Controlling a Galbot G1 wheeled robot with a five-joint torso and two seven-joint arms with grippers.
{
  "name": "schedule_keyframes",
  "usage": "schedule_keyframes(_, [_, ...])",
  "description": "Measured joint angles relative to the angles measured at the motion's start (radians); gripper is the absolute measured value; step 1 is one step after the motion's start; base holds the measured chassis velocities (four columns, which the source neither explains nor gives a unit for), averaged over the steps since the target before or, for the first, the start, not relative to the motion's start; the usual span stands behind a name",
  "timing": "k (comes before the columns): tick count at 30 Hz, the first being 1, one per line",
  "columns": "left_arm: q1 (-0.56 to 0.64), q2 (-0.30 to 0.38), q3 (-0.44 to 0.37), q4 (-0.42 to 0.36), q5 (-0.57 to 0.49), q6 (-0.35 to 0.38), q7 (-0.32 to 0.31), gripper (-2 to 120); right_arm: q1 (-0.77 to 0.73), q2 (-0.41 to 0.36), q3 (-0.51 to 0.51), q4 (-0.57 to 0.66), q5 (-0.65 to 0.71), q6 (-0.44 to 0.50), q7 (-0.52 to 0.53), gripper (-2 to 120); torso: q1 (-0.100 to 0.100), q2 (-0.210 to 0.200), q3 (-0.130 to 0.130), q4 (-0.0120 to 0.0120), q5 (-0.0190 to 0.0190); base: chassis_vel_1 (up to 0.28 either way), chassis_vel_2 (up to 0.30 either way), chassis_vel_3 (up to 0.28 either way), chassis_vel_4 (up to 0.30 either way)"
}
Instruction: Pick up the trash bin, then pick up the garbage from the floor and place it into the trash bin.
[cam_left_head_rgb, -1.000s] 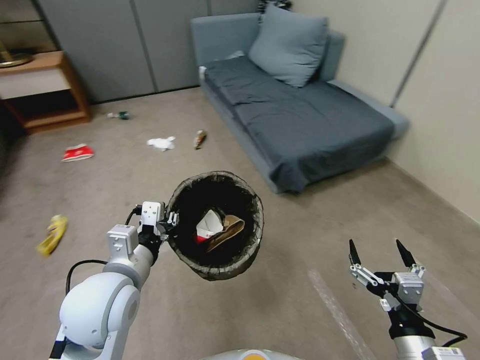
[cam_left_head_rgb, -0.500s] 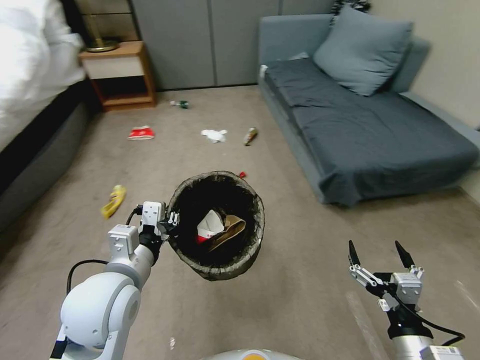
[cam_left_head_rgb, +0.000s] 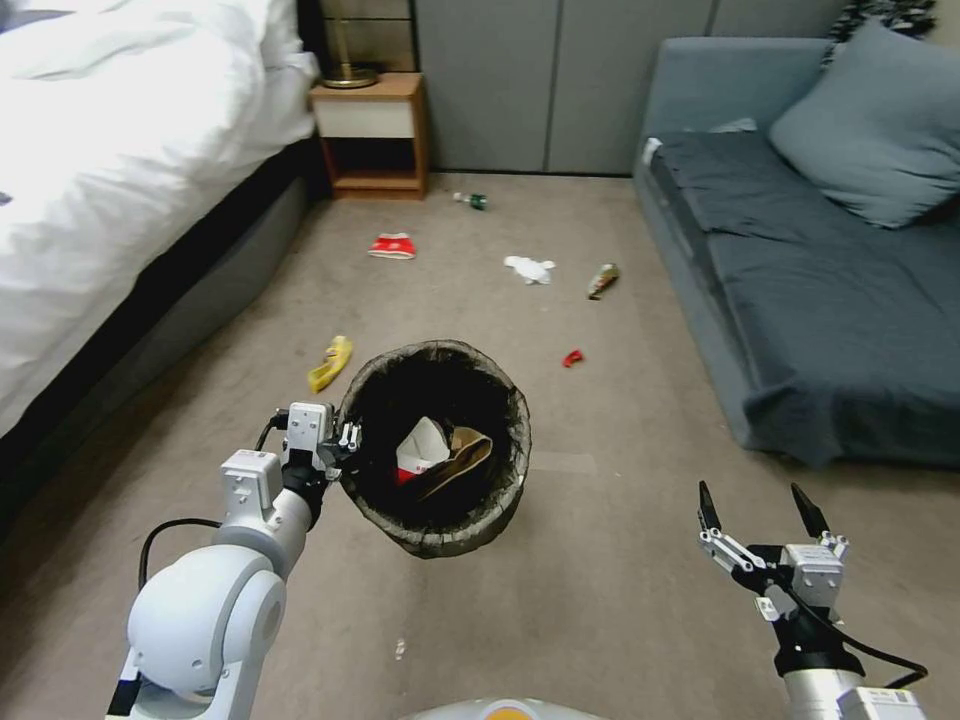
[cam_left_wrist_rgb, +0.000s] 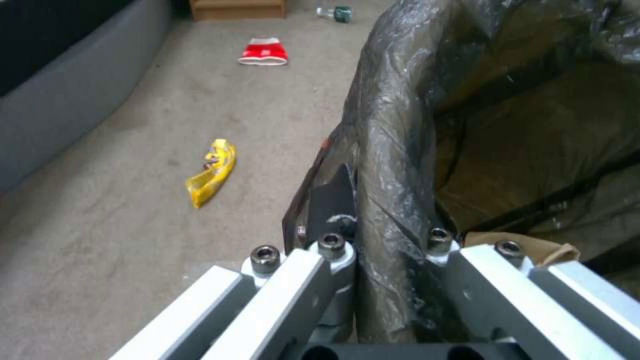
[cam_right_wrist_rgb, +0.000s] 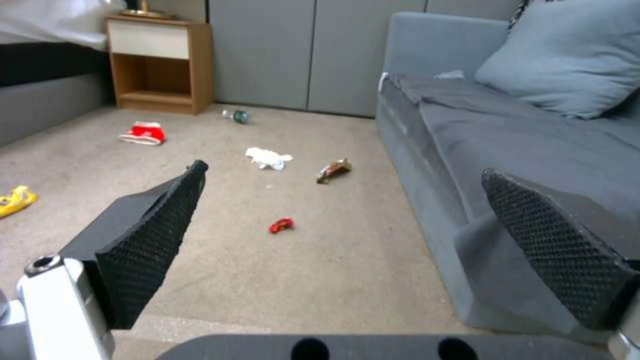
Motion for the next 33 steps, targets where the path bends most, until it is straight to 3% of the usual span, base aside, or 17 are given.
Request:
schedule_keyframes(12, [0.001,-0.001,-0.003,0.000,0.003,-0.001,0.008,3,0.004,0.006,-0.002,-0.004,-0.001,-0.002,0.009,100,0.000,0.000,0.000,-0.0003,0.0000,-0.027,0.034,0.028,-0.030])
schedule_keyframes(33, [-0.001,-0.002,-0.007,0.002,0.002,-0.002,0.012,3,0.006,0.010,-0.011,-0.008,-0.007,-0.002,0.010,100,0.000,0.000,0.000,-0.0004,-0.0003,-0.161,0.169,0.164,-0.163])
